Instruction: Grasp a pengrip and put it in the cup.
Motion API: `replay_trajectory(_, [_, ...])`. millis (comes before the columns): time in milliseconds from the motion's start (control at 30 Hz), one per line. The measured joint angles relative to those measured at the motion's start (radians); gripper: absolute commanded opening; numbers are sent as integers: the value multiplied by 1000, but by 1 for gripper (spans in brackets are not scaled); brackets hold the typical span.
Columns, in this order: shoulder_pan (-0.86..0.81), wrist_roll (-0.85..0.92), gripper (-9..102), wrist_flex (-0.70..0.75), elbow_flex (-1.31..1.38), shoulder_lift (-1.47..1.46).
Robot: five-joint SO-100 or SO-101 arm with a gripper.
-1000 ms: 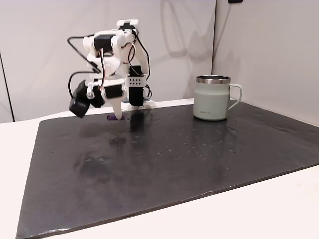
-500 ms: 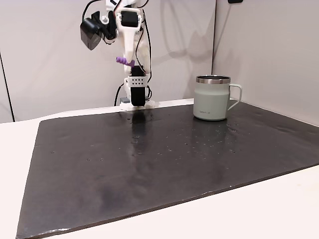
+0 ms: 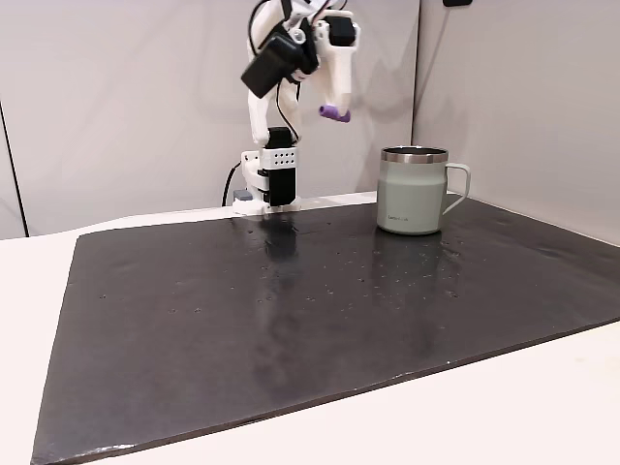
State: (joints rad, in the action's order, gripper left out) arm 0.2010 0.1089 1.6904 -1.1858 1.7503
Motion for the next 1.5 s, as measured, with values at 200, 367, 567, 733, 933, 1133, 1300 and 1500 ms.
replay_trajectory(200, [221,-69,0,0,133,-114])
replay_trajectory(367, [393,-78,0,0,147,-164])
replay_trajectory(567, [535,-54,0,0,147,-179])
replay_trajectory(733, [600,-28,0,0,51,-179])
replay_trajectory(933, [620,-20,23,0,-15,-150])
replay_trajectory(1133, [626,-14,40,0,-15,-104])
replay_trajectory(1300, [623,-8,40,0,-15,-98])
replay_trajectory(1500, [626,-8,40,0,-15,-98])
